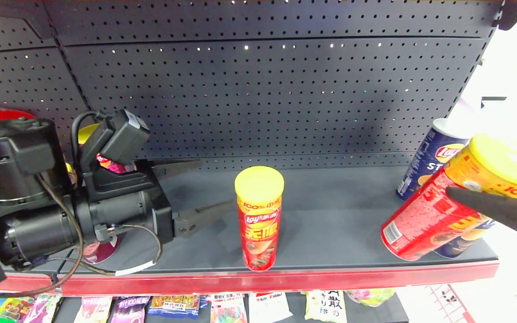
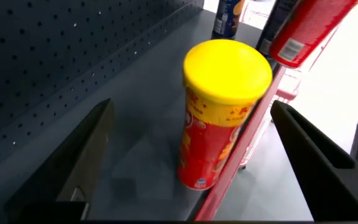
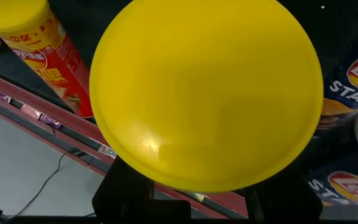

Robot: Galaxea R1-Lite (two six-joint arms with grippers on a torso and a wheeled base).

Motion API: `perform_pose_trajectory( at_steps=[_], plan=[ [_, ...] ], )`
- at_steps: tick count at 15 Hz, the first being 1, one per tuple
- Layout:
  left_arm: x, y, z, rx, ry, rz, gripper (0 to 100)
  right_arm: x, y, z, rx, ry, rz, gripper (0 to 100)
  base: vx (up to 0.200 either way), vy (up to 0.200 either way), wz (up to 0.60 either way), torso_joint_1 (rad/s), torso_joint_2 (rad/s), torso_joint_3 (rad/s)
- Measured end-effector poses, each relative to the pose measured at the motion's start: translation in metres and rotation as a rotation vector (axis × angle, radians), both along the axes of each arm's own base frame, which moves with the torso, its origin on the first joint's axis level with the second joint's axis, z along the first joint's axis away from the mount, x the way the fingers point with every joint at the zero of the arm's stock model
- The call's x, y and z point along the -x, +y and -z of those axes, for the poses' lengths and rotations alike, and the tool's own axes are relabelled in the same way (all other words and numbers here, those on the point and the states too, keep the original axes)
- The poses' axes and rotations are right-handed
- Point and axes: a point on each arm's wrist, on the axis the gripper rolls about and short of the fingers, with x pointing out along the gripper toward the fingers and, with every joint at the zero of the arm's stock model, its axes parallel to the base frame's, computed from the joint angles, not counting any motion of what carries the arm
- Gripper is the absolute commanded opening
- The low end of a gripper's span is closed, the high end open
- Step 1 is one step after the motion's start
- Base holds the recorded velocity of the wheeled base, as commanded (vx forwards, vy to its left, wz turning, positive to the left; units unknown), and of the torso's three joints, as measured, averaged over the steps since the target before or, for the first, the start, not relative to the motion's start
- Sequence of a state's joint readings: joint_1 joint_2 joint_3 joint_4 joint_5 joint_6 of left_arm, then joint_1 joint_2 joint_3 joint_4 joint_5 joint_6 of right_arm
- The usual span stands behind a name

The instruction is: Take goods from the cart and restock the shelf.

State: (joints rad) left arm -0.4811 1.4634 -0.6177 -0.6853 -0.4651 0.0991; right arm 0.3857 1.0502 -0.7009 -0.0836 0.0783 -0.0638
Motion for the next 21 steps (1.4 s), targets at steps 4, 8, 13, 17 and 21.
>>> perform_pose_trajectory(
  at_steps=[4,8,13,17,21],
  plan=[
    [0.029,0.017,-0.007,-0.026,0.047,-0.064,100,-0.040,0.020,-0.005,0.008,0.059,-0.068,0,0.000,0.000,0.00,0.000,0.00,0.000],
    [0.067,0.037,0.002,-0.056,0.104,-0.077,100,-0.079,0.044,-0.011,0.013,0.082,-0.114,0,0.000,0.000,0.00,0.000,0.00,0.000],
    [0.114,0.063,0.014,-0.082,0.148,-0.133,100,-0.131,0.091,-0.016,0.006,0.050,-0.192,0,0.000,0.000,0.00,0.000,0.00,0.000],
    [0.139,0.077,0.020,-0.087,0.168,-0.183,100,-0.162,0.128,-0.006,0.006,0.048,-0.244,0,0.000,0.000,0.00,0.000,0.00,0.000],
    [0.153,0.085,0.019,-0.068,0.141,-0.217,100,-0.179,0.148,0.015,0.029,0.094,-0.266,0,0.000,0.000,0.00,0.000,0.00,0.000]
  ],
)
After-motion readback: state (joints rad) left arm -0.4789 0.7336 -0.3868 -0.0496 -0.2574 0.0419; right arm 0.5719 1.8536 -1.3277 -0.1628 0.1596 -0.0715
